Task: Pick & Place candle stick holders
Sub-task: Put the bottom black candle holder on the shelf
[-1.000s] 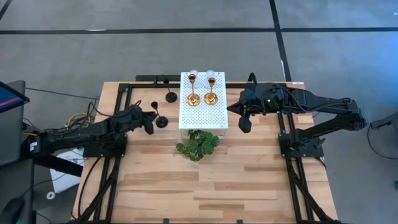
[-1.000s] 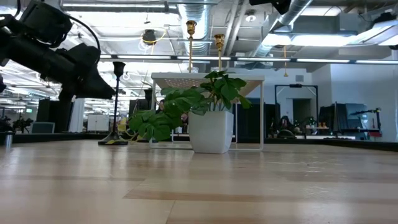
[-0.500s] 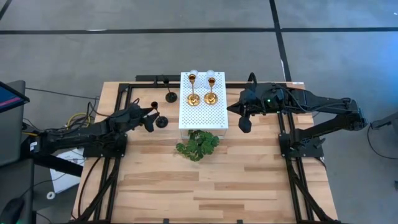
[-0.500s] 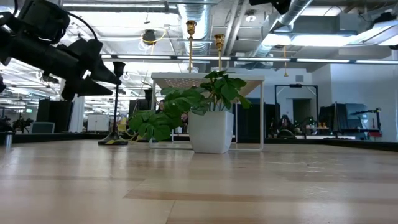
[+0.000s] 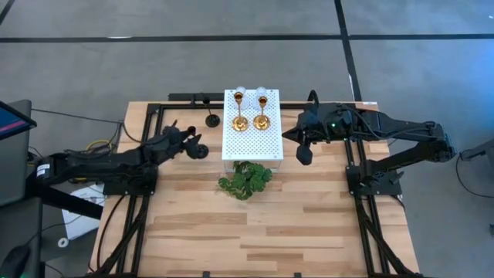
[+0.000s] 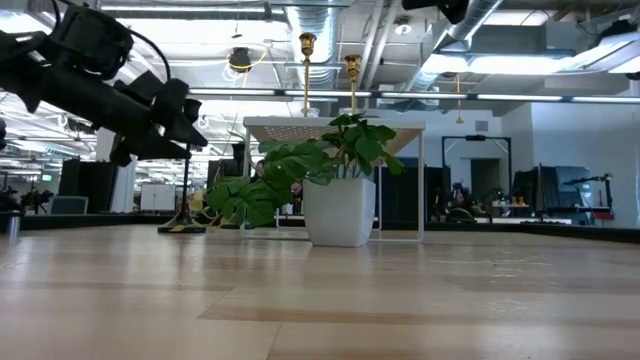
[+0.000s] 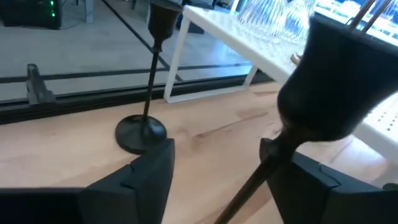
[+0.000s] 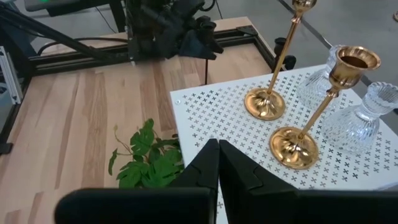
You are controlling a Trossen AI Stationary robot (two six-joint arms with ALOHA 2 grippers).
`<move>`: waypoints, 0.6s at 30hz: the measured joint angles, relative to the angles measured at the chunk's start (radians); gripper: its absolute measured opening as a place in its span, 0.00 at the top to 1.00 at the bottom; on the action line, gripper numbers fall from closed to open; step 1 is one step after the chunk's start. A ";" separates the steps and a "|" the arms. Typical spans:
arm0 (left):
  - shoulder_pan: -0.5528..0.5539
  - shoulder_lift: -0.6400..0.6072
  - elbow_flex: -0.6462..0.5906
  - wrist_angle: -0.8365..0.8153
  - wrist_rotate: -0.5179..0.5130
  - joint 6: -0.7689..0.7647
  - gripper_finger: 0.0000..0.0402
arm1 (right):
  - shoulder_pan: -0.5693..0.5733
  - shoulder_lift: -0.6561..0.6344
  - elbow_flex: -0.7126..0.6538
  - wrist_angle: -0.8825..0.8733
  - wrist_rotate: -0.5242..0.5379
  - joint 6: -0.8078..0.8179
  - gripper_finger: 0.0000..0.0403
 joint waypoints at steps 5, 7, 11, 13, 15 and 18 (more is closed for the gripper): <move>0.000 0.060 0.000 0.087 0.000 0.001 0.57 | 0.000 0.000 0.000 -0.012 0.000 0.000 1.00; 0.000 0.070 0.000 0.108 -0.001 0.001 0.66 | 0.000 0.000 0.000 -0.012 0.000 0.000 1.00; 0.000 0.072 0.000 0.116 0.000 0.001 0.85 | 0.000 0.000 0.000 -0.014 0.000 0.000 1.00; 0.000 0.071 0.000 0.116 -0.004 0.005 0.93 | 0.000 0.000 0.000 -0.014 0.000 0.000 1.00; 0.000 0.071 0.000 0.118 0.003 0.000 0.97 | 0.000 0.000 0.000 -0.014 0.000 0.000 1.00; -0.001 0.071 0.000 0.117 0.000 0.022 0.97 | 0.000 0.000 0.000 -0.017 0.000 0.000 1.00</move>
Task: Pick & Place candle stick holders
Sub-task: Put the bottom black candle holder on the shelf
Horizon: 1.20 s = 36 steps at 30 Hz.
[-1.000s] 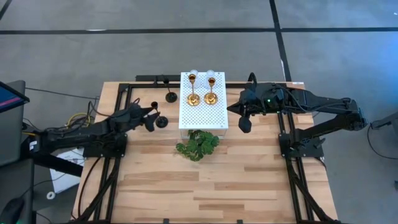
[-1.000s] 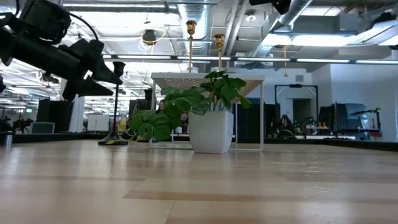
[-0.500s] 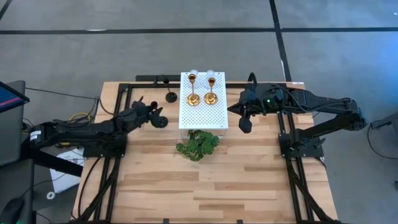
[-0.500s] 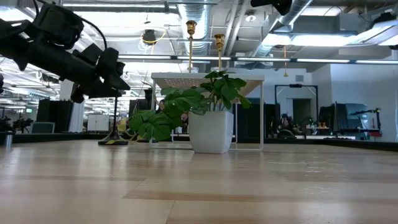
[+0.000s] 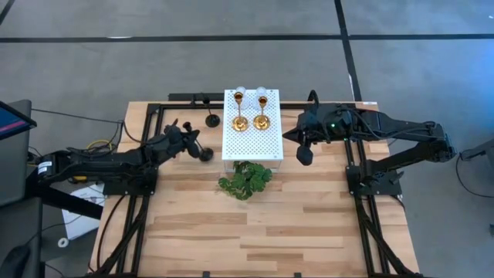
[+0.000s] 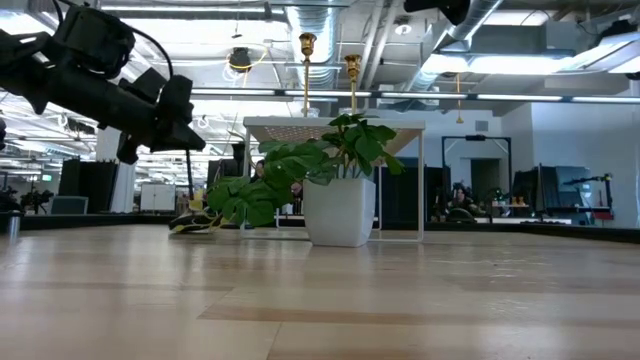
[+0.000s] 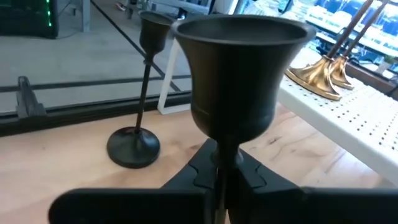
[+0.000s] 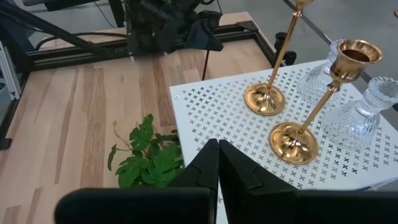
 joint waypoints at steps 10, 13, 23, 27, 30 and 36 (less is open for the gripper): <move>-0.037 0.000 0.089 -0.011 -0.001 0.135 0.98 | 0.000 0.000 0.000 -0.081 -0.003 -0.004 1.00; -0.041 0.000 0.177 -0.097 0.000 0.167 0.98 | 0.000 0.000 0.000 -0.080 -0.016 -0.023 1.00; -0.090 0.000 0.524 -0.533 -0.010 0.232 0.98 | -0.003 0.000 0.000 -0.080 -0.019 -0.063 1.00; -0.142 0.007 0.615 -0.546 -0.012 0.247 0.98 | -0.017 0.002 0.000 -0.079 -0.030 -0.073 1.00; -0.193 0.020 0.657 -0.550 -0.012 0.249 0.98 | -0.030 0.002 -0.005 -0.051 -0.057 -0.087 1.00; -0.311 0.101 0.732 -0.548 -0.012 0.249 0.98 | -0.073 -0.021 -0.186 0.235 -0.179 -0.076 1.00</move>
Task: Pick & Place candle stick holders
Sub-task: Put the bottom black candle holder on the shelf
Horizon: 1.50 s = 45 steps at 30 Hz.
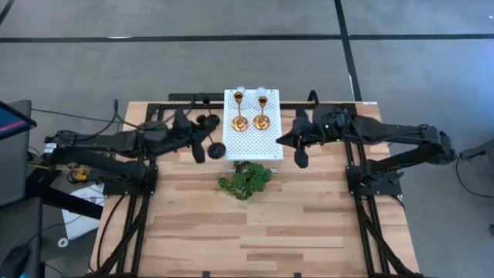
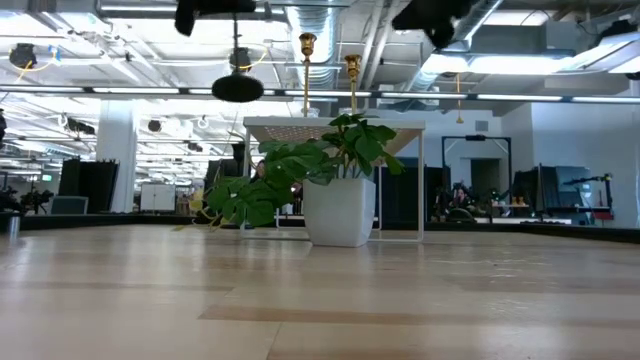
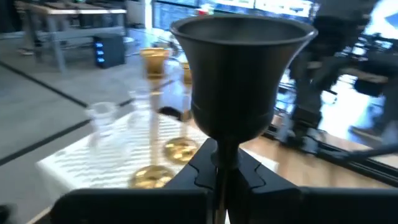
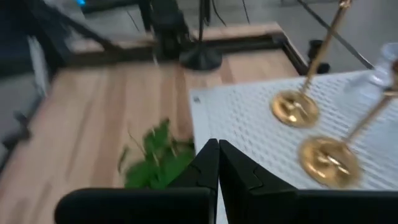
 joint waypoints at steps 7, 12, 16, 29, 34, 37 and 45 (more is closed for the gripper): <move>-0.127 0.172 0.133 0.002 0.000 0.083 0.98 | -0.011 0.021 -0.241 0.461 -0.139 0.152 1.00; -0.186 0.304 0.254 0.015 0.003 0.150 0.98 | 0.010 0.039 -0.276 0.571 -0.145 0.199 1.00; -0.198 0.384 0.329 0.019 0.037 0.182 0.98 | 0.031 0.040 -0.277 0.632 -0.136 0.207 1.00; -0.155 0.496 0.393 0.144 0.174 0.183 0.98 | 0.087 0.162 -0.276 0.770 -0.134 0.237 0.69; -0.155 0.496 0.393 0.150 0.176 0.182 0.98 | 0.086 0.211 -0.269 0.838 -0.133 0.267 0.52; -0.155 0.496 0.393 0.146 0.176 0.175 0.98 | 0.086 0.231 -0.242 0.840 -0.134 0.267 0.47; -0.155 0.495 0.393 0.129 0.174 0.174 0.98 | 0.087 0.268 -0.156 0.831 -0.162 0.232 0.56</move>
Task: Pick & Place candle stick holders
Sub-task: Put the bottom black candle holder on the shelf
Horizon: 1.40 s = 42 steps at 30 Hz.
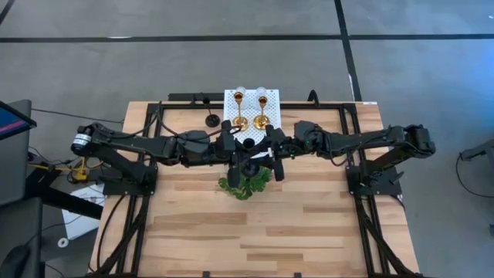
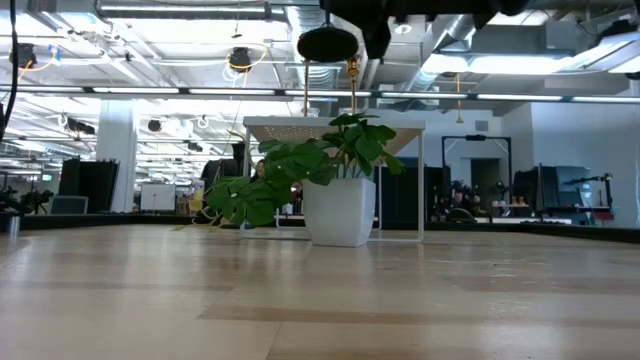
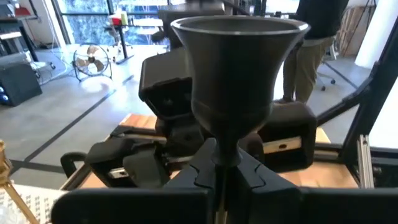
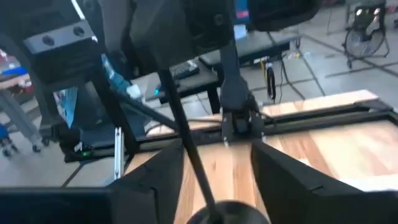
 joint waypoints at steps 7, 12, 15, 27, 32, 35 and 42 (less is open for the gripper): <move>0.000 0.001 -0.001 -0.020 -0.007 -0.011 0.98 | 0.001 0.000 0.026 -0.009 -0.026 -0.007 0.73; 0.001 0.003 -0.001 -0.018 -0.006 -0.011 0.98 | 0.014 0.000 0.026 -0.004 -0.026 -0.007 0.81; 0.010 0.016 -0.002 -0.020 -0.001 -0.017 0.98 | 0.026 0.000 0.026 0.000 -0.026 -0.007 0.83; 0.031 0.058 -0.002 0.041 0.035 -0.031 0.98 | 0.038 -0.001 0.025 -0.013 -0.019 -0.004 0.84; 0.030 0.038 -0.002 0.045 0.031 -0.027 0.98 | 0.037 -0.001 0.026 -0.022 -0.018 0.001 0.86; 0.030 0.037 -0.002 0.042 0.031 -0.027 0.98 | 0.037 -0.001 0.026 -0.027 -0.018 -0.001 0.90; 0.031 0.037 -0.002 0.038 0.023 -0.045 0.98 | 0.031 -0.001 0.026 -0.027 -0.016 -0.060 0.98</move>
